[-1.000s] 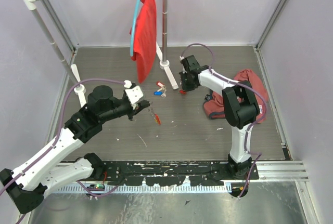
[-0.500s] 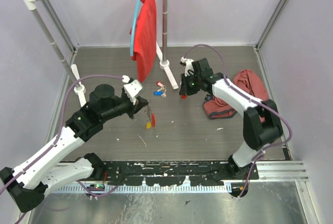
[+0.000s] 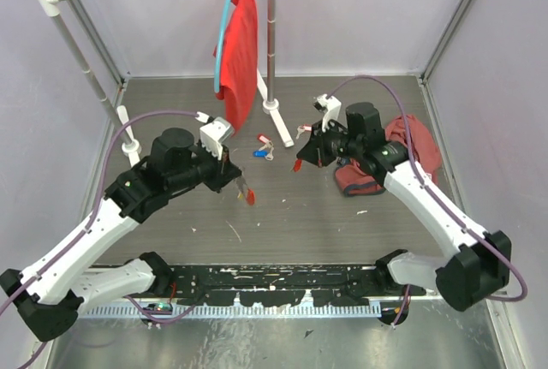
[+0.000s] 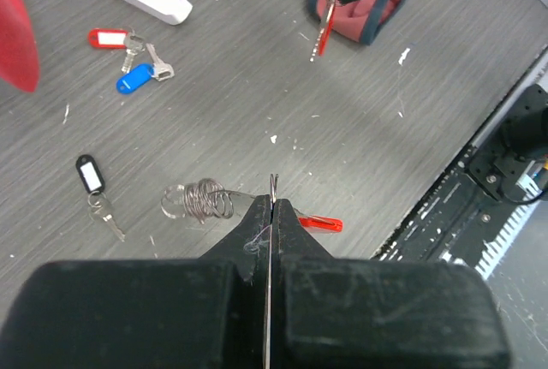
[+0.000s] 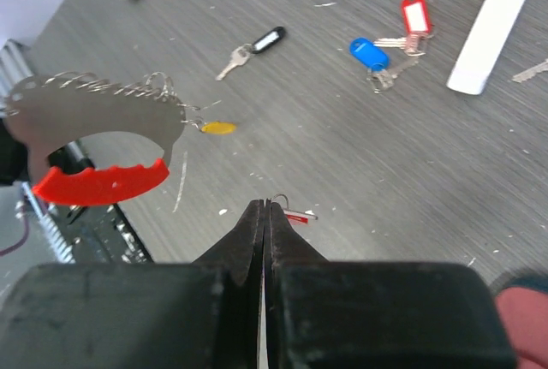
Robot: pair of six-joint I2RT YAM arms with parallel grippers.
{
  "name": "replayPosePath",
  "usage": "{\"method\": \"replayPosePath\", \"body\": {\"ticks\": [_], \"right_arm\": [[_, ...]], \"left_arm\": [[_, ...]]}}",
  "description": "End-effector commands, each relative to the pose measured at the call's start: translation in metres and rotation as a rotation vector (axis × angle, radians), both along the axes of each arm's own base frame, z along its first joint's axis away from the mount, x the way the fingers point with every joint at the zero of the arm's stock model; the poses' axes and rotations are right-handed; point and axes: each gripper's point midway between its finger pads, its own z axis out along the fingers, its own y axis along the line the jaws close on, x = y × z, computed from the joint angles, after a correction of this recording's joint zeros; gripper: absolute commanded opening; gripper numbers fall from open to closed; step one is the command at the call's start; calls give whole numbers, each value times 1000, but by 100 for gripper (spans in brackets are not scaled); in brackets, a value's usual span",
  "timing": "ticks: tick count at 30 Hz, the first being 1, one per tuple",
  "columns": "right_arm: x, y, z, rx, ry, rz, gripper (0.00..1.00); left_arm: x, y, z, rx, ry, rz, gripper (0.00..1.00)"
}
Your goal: Put the keys on the keyring
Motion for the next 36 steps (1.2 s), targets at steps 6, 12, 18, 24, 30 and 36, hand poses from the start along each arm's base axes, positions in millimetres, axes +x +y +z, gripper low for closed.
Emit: {"method": "replayPosePath", "body": {"ticks": [6,12,18,24,30,36], "right_arm": [[-73,2,85,148,-164,243,1],[-116,2,135,253,-261,385,1],[-143,5,165,330,-279,515,1],[-148,10,168,360,-240,586,1],[-149,16,163,368,-202,631,1],[-155,25,163,374,-195,683,1]], "left_arm": [[-25,-21,65,-148,-153,-197,0],[-45,-39,98,-190,-397,-359,0],[-61,-50,118,-214,-509,-510,0],[-72,-63,127,-237,-494,-600,0],[-70,-72,124,-209,-492,-612,0],[-68,-81,120,-146,-506,-605,0]]}}
